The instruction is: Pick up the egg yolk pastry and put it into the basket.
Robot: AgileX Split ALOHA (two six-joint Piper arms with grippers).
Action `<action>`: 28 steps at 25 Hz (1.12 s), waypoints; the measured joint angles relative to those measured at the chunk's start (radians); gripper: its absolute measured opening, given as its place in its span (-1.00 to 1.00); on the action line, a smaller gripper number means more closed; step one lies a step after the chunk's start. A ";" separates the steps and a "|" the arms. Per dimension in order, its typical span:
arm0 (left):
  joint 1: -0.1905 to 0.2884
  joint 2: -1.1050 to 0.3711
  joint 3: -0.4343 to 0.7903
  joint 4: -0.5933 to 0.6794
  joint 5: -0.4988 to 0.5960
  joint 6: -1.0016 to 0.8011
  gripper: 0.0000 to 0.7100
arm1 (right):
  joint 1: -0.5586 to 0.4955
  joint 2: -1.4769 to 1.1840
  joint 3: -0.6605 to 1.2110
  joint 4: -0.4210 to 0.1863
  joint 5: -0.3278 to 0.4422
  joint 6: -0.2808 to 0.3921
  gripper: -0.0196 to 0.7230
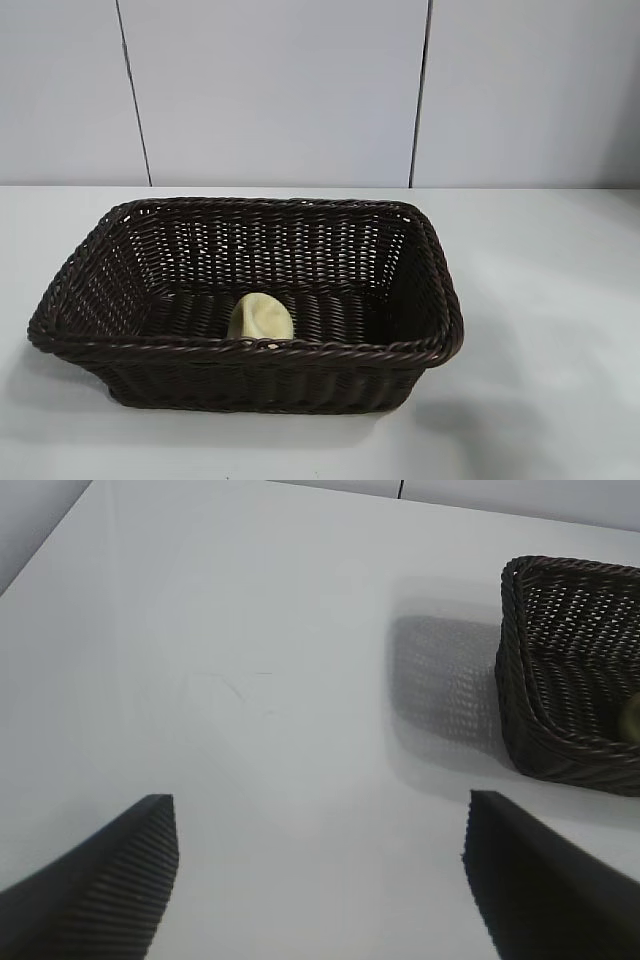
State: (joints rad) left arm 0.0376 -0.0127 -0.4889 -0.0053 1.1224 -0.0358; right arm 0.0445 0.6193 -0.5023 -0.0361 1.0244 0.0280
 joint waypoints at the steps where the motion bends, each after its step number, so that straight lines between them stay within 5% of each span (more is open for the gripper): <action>1: 0.000 0.000 0.000 0.000 0.000 0.000 0.61 | 0.000 -0.039 0.011 0.000 0.005 0.000 0.44; 17: 0.000 0.000 0.000 0.000 0.000 0.000 0.61 | 0.000 -0.600 0.020 0.000 0.028 0.000 0.44; 28: 0.000 0.000 0.000 0.000 0.000 0.000 0.61 | 0.000 -0.636 0.020 0.003 0.032 0.000 0.44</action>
State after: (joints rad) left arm 0.0376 -0.0127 -0.4889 -0.0053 1.1224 -0.0358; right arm 0.0445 -0.0170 -0.4827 -0.0331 1.0560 0.0280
